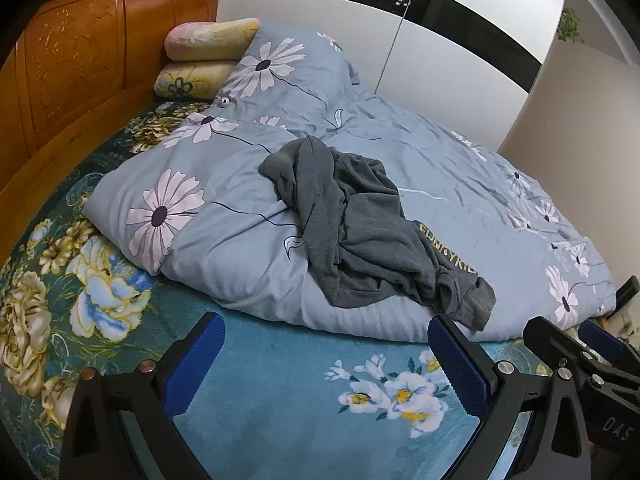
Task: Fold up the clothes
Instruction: 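Move both grippers toward the grey sweatshirt on the duvet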
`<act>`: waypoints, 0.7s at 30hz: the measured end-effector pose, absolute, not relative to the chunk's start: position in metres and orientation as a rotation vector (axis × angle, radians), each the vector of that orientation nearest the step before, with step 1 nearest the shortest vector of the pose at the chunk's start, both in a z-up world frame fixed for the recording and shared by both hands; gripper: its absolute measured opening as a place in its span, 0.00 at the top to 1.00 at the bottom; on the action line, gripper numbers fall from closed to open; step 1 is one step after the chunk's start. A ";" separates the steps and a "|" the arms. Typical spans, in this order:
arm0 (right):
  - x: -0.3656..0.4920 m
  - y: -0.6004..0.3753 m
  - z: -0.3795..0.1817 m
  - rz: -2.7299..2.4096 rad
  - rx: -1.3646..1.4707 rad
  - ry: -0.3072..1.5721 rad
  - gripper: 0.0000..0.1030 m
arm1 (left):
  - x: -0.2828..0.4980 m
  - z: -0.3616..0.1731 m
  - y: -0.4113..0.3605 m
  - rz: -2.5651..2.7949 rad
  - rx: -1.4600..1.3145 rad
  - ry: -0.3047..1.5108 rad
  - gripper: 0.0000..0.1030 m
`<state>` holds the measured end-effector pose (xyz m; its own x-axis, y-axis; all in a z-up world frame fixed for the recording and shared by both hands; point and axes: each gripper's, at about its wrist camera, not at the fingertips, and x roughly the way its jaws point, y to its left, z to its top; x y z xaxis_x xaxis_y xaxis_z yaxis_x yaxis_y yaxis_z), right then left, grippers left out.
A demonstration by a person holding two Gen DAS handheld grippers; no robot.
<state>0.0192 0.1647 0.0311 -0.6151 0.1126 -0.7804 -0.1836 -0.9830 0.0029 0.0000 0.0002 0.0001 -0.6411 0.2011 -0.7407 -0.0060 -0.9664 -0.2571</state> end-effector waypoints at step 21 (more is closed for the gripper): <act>0.026 0.149 0.052 2.684 -1.142 -0.086 0.00 | 0.002 0.004 0.002 2.703 -1.205 -0.383 0.00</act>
<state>0.0263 0.1485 0.0521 -0.6725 0.2263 -0.7047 -0.1810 -0.9735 -0.1400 0.0018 0.0023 0.0035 -0.6633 0.2451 -0.7071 -0.0392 -0.9549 -0.2942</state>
